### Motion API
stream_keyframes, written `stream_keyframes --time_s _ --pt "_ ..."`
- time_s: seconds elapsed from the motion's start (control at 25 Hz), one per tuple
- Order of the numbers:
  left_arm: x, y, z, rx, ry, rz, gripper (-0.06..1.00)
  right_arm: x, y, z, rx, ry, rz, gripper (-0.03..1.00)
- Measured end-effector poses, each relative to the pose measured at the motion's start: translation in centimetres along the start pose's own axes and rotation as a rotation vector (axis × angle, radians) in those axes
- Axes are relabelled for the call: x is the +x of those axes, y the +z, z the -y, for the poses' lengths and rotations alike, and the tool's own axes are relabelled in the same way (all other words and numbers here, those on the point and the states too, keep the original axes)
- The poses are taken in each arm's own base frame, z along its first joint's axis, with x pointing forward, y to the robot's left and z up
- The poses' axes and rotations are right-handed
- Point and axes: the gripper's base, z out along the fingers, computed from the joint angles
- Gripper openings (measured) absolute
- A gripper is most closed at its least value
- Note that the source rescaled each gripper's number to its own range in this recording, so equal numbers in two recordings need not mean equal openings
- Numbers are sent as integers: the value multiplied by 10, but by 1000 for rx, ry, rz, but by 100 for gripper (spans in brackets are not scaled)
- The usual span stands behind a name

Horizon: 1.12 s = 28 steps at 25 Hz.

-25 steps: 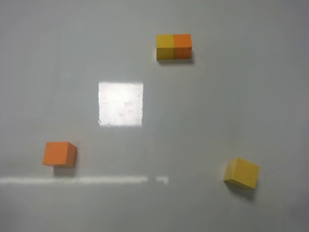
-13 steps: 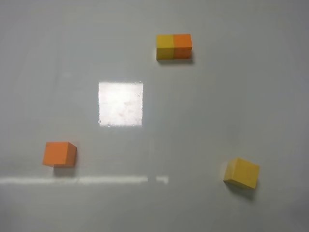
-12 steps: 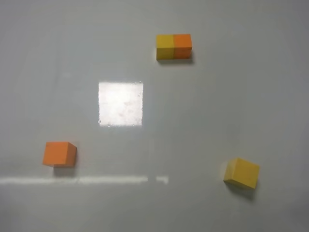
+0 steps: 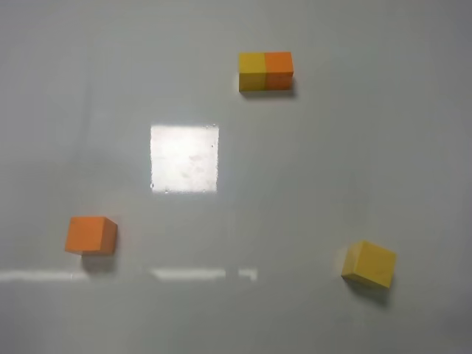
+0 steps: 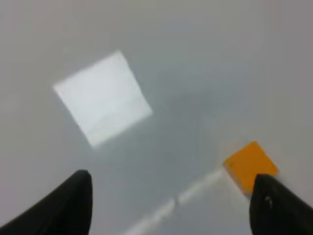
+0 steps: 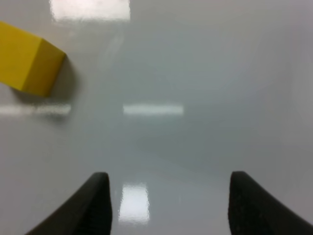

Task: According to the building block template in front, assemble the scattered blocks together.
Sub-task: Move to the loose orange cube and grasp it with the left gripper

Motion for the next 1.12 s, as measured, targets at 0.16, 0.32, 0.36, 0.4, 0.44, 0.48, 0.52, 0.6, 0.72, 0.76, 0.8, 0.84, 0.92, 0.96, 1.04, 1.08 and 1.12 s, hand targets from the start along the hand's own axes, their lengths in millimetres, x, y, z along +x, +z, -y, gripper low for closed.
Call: stream_keyframes --time_s 0.16,0.32,0.36,0.4,0.44,0.48,0.52,0.6,0.72,0.76,0.8,0.84,0.92,0.96,1.04,1.08,1.12 --pt "-7 26 -12 118 177 -48 78 0 0 0 0 0 0 35" --pt "-4 50 -16 235 315 -83 78 0 0 0 0 0 0 35" --pt "-4 54 -17 255 333 -84 78 0 0 0 0 0 0 35" --pt "-3 57 -17 272 345 -87 78 0 0 0 0 0 0 35" --pt "-3 60 -18 285 354 -94 78 0 0 0 0 0 0 35" --pt "-1 63 -19 291 365 -106 78 0 0 0 0 0 0 35" --pt "0 65 -20 299 379 -119 78 0 0 0 0 0 0 35" --pt "1 71 -21 306 411 -128 78 0 0 0 0 0 0 35" --pt "0 80 -22 324 455 -116 78 0 0 0 0 0 0 35" --pt "0 84 -22 333 475 -119 78 0 0 0 0 0 0 35" --pt "0 89 -22 342 493 -125 78 0 0 0 0 0 0 35" --pt "0 93 -22 351 511 -127 78 0 0 0 0 0 0 35" --pt "0 106 -20 384 549 -140 78 0 0 0 0 0 0 35" --pt "0 112 -18 401 570 -144 78 0 0 0 0 0 0 35" --pt "0 125 -11 447 608 -164 78 0 0 0 0 0 0 35" --pt "1 131 -8 466 625 -185 78 0 0 0 0 0 0 35" --pt "1 136 -3 486 653 -196 78 0 0 0 0 0 0 35"
